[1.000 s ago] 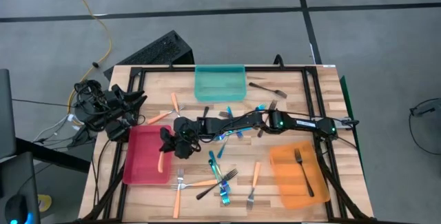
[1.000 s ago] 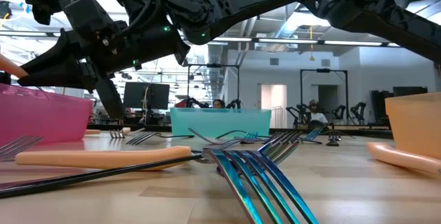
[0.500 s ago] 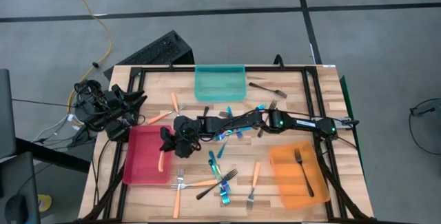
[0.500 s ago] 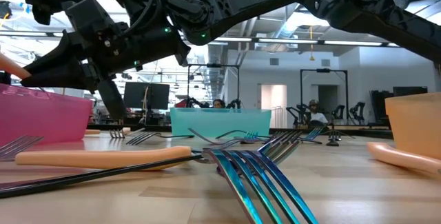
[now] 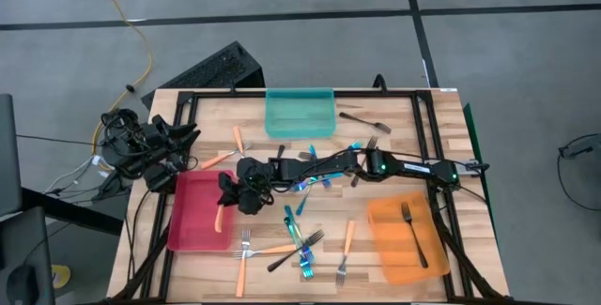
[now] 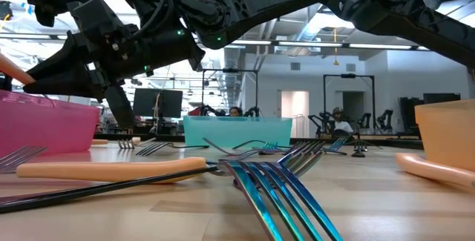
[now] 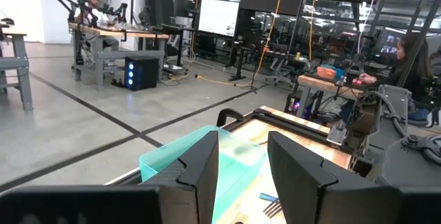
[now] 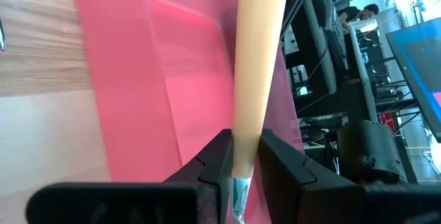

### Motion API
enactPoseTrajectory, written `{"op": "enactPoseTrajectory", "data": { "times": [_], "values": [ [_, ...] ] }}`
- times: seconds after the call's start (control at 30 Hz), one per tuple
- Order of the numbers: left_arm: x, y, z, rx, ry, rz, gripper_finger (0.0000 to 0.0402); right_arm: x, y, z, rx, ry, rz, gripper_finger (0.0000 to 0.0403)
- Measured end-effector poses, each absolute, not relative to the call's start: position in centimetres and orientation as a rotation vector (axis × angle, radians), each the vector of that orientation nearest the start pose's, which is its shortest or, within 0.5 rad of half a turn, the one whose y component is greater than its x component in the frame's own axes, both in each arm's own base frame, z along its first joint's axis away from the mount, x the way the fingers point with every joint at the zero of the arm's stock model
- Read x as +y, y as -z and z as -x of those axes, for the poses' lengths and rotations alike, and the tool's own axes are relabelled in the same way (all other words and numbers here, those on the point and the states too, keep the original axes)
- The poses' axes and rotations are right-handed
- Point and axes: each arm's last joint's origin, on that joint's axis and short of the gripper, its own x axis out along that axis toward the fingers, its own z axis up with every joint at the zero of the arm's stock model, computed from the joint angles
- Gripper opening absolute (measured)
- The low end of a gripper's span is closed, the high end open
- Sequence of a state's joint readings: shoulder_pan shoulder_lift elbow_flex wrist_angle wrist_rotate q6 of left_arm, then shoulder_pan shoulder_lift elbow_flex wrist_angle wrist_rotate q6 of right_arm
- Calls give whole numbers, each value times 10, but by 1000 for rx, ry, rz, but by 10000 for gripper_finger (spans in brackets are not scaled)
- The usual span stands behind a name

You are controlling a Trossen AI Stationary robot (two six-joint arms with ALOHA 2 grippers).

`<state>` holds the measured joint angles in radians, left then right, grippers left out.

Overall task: Sort silverware by color (type)
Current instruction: Put the orange fork into the red bin, then put the black fork into the orange bin

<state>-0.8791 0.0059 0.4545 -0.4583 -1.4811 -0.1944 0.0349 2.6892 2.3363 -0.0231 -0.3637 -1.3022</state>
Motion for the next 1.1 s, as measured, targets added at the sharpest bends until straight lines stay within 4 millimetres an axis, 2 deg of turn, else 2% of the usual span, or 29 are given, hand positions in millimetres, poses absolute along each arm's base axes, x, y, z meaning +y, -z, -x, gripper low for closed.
{"op": "enactPoseTrajectory", "data": {
  "times": [0.3,0.57,0.73,0.83,1.0,1.1],
  "values": [
    [2,-265,-36,-55,-600,180,112,31,-156,-596,74,-566,1186,102],
    [2,-265,-36,-55,-600,180,112,28,-156,-596,87,-554,1155,149],
    [2,-265,-36,-55,-600,180,112,31,-160,-598,87,-479,1175,164],
    [2,-265,-36,-55,-600,180,112,31,-174,-599,44,-405,1134,163],
    [2,-265,-36,-55,-600,181,112,25,-218,-594,-24,-302,1049,161],
    [2,-265,-36,-55,-600,181,112,15,-241,-587,42,-232,990,161]
  ]
}}
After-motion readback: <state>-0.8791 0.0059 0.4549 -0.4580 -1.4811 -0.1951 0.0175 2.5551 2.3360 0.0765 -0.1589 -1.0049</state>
